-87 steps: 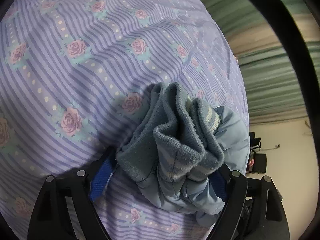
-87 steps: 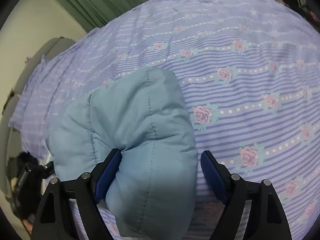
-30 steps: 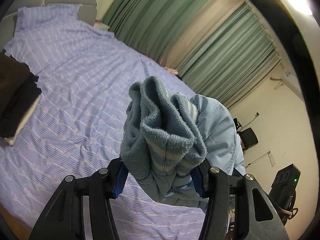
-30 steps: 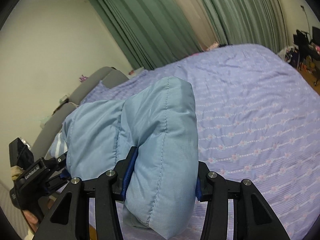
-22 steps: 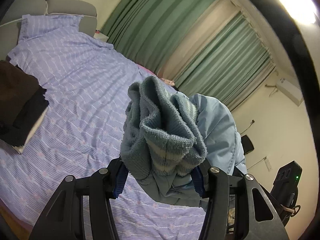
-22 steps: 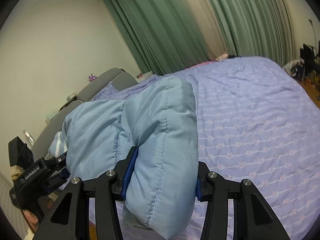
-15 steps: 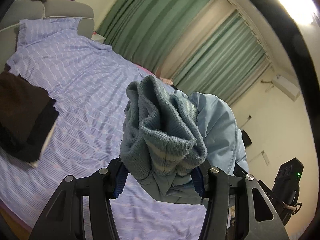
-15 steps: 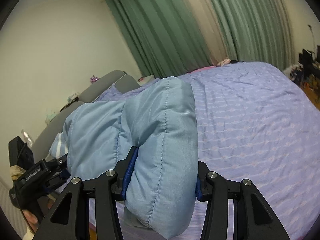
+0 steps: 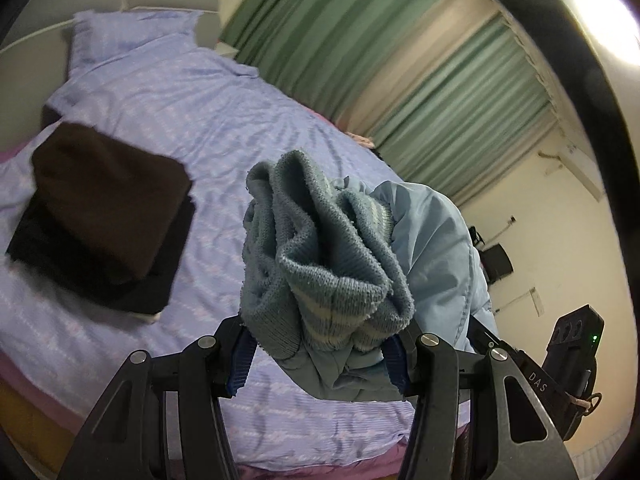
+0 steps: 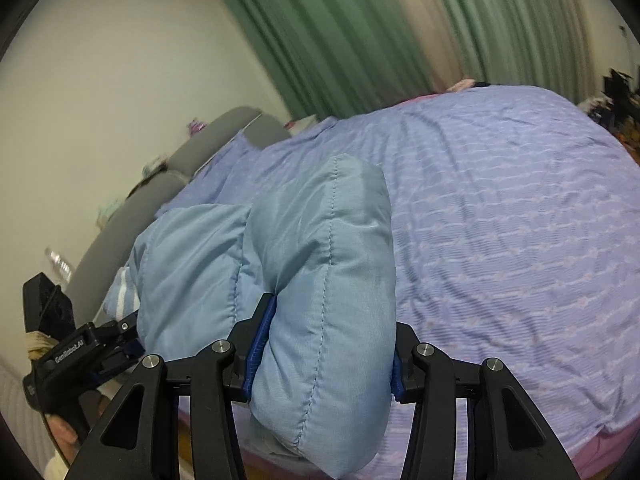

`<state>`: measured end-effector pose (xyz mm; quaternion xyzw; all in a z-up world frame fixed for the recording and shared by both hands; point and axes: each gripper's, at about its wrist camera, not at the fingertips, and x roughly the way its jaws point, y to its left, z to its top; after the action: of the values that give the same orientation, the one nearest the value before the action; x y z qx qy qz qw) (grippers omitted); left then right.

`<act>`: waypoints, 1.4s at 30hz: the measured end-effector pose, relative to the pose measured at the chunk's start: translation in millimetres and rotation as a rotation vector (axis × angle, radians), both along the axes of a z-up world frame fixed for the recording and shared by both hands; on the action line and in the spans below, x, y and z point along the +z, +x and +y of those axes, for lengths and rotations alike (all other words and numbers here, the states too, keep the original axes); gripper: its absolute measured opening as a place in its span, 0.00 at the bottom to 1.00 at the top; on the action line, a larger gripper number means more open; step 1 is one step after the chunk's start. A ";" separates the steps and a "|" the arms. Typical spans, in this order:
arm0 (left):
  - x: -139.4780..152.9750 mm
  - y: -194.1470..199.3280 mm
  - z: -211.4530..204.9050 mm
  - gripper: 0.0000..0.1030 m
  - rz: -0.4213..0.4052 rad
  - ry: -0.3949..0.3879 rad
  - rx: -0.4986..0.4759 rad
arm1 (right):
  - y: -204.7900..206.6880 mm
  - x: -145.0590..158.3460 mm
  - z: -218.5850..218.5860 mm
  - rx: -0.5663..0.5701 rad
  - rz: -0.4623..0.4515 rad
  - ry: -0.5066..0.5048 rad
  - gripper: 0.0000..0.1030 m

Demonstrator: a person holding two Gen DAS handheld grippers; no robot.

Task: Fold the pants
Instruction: 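Lift the blue bundle with both grippers and carry it toward the dark folded clothes, then lower the bundle with both grippers onto the dark folded clothes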

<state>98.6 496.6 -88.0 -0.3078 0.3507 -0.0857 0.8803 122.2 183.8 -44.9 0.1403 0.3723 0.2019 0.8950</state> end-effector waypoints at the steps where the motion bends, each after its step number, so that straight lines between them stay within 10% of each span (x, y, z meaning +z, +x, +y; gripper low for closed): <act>1: -0.8 -4.1 4.6 0.52 0.007 -0.002 0.015 | 0.5 -1.6 6.9 0.024 0.002 -0.002 0.46; 11: -6.4 -54.4 65.0 0.52 0.052 0.003 0.176 | 3.4 -13.6 78.1 0.207 0.060 0.005 0.46; 21: -4.1 -44.3 164.3 0.52 0.072 0.031 0.116 | 11.8 -29.7 183.7 0.190 0.092 0.027 0.46; 42: -49.6 135.4 280.8 0.57 0.118 0.158 -0.077 | 128.1 -86.3 314.8 0.031 0.074 -0.074 0.46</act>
<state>234.0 777.4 -137.6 -0.2282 0.4190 -0.0736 0.8757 250.3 498.7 -131.2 0.1087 0.4146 0.1965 0.8819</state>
